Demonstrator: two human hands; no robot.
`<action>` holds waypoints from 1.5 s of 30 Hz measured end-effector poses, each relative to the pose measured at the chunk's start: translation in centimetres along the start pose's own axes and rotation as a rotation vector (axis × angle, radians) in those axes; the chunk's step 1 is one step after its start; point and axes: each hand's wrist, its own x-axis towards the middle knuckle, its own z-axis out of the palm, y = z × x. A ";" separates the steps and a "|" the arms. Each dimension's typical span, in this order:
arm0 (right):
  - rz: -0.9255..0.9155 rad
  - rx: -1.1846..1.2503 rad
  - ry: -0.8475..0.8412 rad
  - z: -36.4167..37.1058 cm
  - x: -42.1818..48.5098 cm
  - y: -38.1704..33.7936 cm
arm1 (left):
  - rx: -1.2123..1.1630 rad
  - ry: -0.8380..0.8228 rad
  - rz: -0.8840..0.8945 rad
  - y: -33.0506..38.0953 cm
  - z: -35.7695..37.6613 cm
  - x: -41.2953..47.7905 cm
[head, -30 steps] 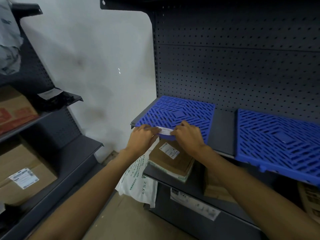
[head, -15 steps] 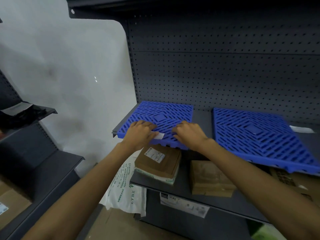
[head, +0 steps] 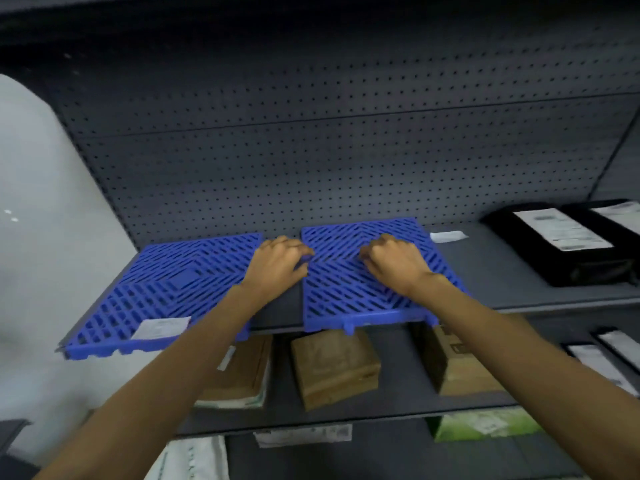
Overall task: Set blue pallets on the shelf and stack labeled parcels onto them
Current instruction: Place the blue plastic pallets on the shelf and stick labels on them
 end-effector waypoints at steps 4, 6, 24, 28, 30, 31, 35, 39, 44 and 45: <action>0.085 -0.015 -0.008 0.2 -1.2 8.2 | -0.050 0.033 0.048 5.2 1.6 7.0; 0.113 -0.004 -0.028 0.5 -1.8 12.2 | -0.080 0.038 0.069 8.2 2.5 10.5; 0.014 -0.057 -0.199 5.8 1.0 29.5 | -0.021 -0.068 0.023 23.0 11.2 27.0; -0.039 -0.098 -0.125 6.3 2.9 28.7 | -0.057 -0.068 0.019 22.4 11.5 27.1; -0.041 -0.122 -0.132 6.4 3.4 28.5 | -0.059 -0.077 0.010 22.4 11.4 26.9; -0.038 -0.131 -0.138 6.5 3.5 28.6 | -0.054 -0.069 0.008 22.5 11.3 26.7; -0.012 -0.148 -0.131 6.1 3.6 29.1 | -0.075 0.005 -0.027 23.3 10.7 26.3; 0.016 -0.171 -0.089 4.7 2.8 29.3 | -0.059 0.046 -0.068 24.1 9.2 26.1; 0.024 -0.177 -0.033 2.2 1.3 27.3 | -0.041 0.104 -0.093 23.5 7.2 23.9; 0.013 -0.177 -0.025 1.8 1.0 26.4 | -0.035 0.109 -0.089 23.2 6.8 23.0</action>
